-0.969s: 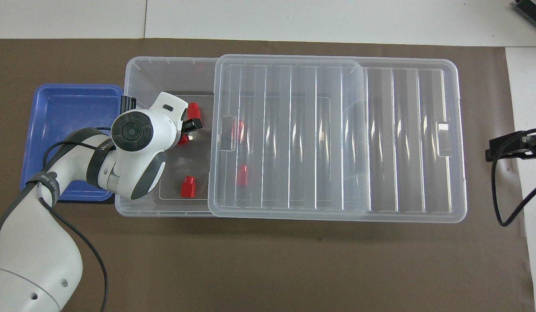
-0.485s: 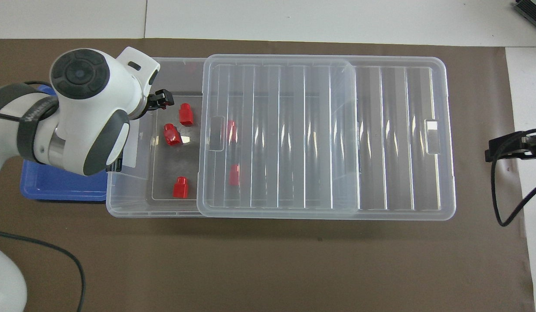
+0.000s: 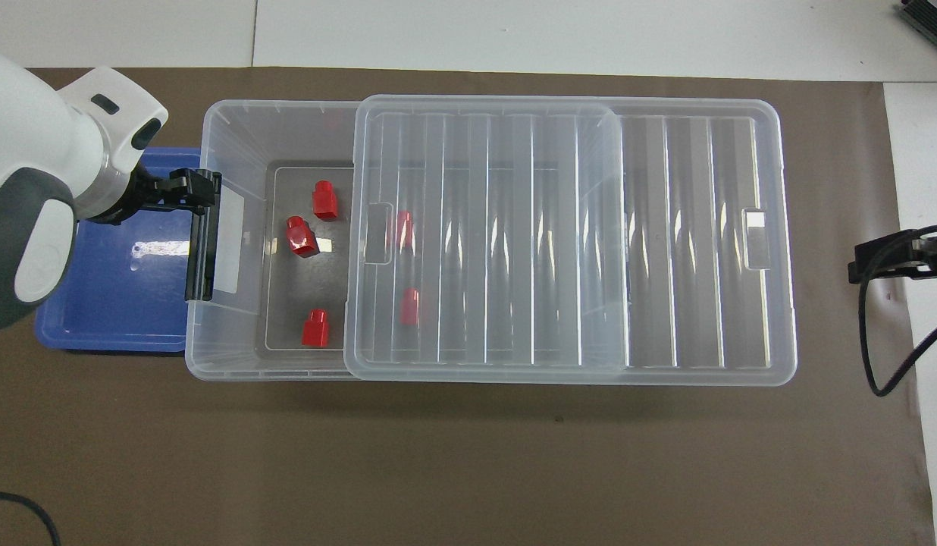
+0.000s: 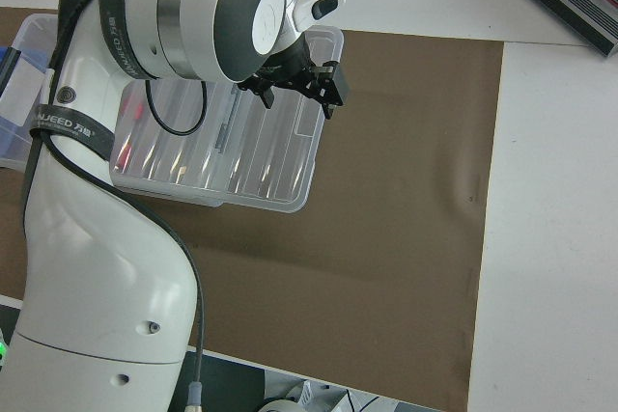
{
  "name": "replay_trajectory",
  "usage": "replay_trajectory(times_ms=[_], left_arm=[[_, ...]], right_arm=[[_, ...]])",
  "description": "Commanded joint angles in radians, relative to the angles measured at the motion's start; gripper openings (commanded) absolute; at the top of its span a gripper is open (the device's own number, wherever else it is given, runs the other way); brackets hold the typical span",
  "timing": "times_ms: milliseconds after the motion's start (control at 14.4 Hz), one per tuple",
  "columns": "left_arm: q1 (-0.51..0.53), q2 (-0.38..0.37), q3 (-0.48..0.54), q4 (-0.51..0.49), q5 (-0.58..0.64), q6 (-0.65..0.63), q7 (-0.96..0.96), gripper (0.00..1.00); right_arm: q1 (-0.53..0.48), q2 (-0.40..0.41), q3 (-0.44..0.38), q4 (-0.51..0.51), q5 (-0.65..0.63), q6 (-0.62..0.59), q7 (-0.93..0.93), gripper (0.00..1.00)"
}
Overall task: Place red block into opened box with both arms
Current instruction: 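Withdraw the left gripper back over the blue tray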
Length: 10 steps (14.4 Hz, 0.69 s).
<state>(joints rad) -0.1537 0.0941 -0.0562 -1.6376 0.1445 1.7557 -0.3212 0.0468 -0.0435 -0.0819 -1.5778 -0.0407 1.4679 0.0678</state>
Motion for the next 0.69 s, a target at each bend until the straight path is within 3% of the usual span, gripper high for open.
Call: replay_trajectory(times_ms=[0, 346, 623], left_arm=[[0.051, -0.069, 0.001, -0.005, -0.023, -0.125, 0.101, 1.0], [0.118, -0.135, 0.004, -0.016, -0.025, -0.255, 0.129, 1.0], [0.12, -0.154, 0.003, -0.061, -0.084, -0.231, 0.125, 1.0]], right_arm=[[-0.016, -0.022, 0.004, -0.028, 0.027, 0.019, -0.026, 1.0], [-0.016, -0.022, 0.004, -0.028, 0.027, 0.019, -0.026, 1.0], [-0.016, -0.022, 0.004, -0.028, 0.027, 0.019, -0.026, 1.0]])
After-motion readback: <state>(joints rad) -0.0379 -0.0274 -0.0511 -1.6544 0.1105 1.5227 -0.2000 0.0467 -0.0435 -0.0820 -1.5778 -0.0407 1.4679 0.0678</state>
